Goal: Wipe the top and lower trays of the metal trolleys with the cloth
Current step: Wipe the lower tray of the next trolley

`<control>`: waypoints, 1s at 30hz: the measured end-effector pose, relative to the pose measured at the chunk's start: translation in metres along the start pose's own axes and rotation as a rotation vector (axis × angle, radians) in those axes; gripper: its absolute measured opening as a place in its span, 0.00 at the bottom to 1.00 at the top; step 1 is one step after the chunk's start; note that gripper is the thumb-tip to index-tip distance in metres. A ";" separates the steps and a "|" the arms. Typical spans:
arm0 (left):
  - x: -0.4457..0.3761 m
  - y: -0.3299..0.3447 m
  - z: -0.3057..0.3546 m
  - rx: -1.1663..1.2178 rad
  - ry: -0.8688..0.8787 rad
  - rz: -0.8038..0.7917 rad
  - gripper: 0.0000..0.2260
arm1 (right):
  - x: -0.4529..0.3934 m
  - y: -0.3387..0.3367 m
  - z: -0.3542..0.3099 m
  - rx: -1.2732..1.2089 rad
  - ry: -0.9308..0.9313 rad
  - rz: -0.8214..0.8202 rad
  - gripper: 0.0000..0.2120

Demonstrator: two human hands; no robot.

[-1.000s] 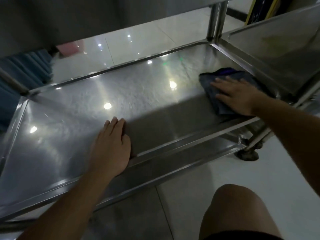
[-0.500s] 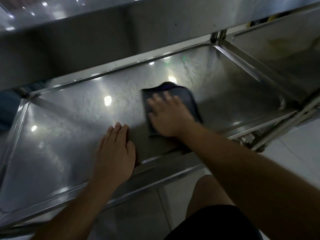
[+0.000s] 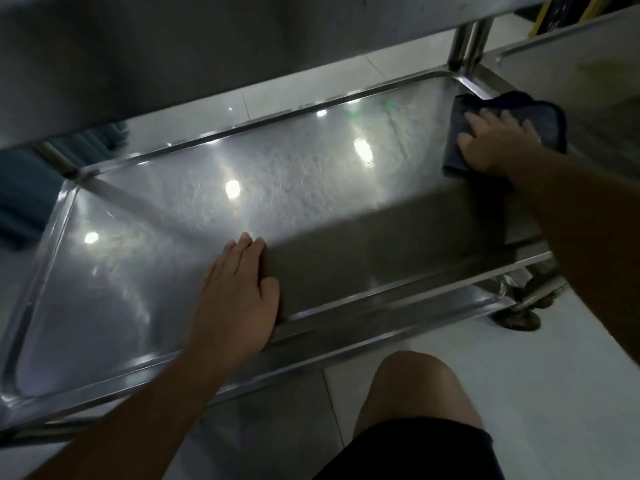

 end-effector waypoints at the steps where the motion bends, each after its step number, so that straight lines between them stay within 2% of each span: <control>1: 0.000 0.000 0.001 -0.004 -0.002 -0.004 0.33 | 0.002 0.002 0.006 -0.013 0.031 -0.002 0.34; 5: 0.000 0.000 0.000 -0.019 0.003 -0.011 0.34 | 0.029 0.014 -0.041 -0.083 0.075 -0.030 0.34; 8: -0.001 0.001 0.000 -0.026 0.009 -0.002 0.28 | 0.066 0.039 -0.109 0.000 -0.181 -0.014 0.34; 12: -0.001 0.002 0.000 -0.020 0.006 -0.004 0.28 | 0.106 0.064 -0.203 0.093 -0.574 -0.003 0.33; 16: -0.001 0.002 -0.001 -0.027 0.002 0.005 0.28 | 0.085 0.055 -0.246 0.158 -0.771 -0.088 0.30; 19: 0.000 0.001 -0.001 -0.010 0.007 0.014 0.28 | 0.057 0.042 -0.255 0.115 -0.704 -0.140 0.31; 22: 0.003 0.000 0.000 0.002 0.009 0.017 0.31 | 0.020 0.022 -0.239 0.041 -0.515 -0.124 0.31; 27: 0.001 0.002 -0.005 -0.008 -0.002 0.014 0.26 | -0.015 -0.001 -0.138 -0.056 -0.109 -0.066 0.33; 30: 0.000 0.001 -0.002 -0.016 -0.010 0.020 0.26 | -0.004 -0.005 -0.070 -0.070 -0.031 -0.038 0.33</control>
Point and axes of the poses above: each hand's wrist, its own x-axis away from the middle knuckle, its own y-axis out of the palm, z = x × y, the point moved 2 cm from there along -x, towards the middle knuckle, and after that the axes turned 8 degrees about -z, right-handed, at the moved point
